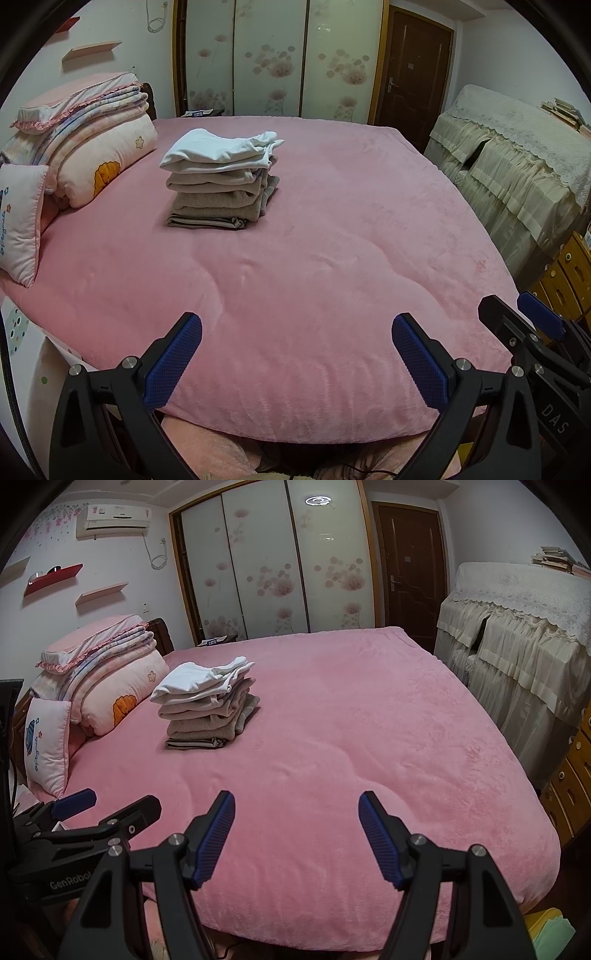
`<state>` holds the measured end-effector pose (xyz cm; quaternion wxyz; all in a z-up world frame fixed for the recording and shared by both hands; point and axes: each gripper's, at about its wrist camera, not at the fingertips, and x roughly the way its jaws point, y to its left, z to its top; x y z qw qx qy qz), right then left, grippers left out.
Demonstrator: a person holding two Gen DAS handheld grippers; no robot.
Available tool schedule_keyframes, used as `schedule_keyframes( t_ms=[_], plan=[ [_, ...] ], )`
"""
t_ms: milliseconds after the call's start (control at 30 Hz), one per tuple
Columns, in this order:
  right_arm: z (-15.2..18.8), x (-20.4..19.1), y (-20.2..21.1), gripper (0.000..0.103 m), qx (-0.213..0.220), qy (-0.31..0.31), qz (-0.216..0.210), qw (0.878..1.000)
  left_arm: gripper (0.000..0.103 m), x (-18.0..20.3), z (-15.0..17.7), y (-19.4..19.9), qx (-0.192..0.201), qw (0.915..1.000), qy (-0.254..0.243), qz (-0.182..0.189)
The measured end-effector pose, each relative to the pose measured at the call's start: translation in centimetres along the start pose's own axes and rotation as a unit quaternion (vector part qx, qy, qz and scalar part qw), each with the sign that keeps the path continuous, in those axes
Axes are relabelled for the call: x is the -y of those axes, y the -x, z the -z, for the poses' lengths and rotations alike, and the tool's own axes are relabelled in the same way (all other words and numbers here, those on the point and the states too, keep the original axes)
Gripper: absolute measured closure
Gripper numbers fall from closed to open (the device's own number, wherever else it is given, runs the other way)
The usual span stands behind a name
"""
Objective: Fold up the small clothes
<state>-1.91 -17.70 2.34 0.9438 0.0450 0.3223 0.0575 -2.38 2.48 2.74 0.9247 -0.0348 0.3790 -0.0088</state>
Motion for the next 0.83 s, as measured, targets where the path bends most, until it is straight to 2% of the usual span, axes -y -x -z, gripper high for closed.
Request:
schedule_keyframes(
  t_ms=[833],
  plan=[
    [0.03,0.07,-0.14,0.033,0.001,0.003,0.001,1.000,0.004,-0.37,0.05,-0.05,-0.001,1.0000,-0.002,0.003]
  ],
)
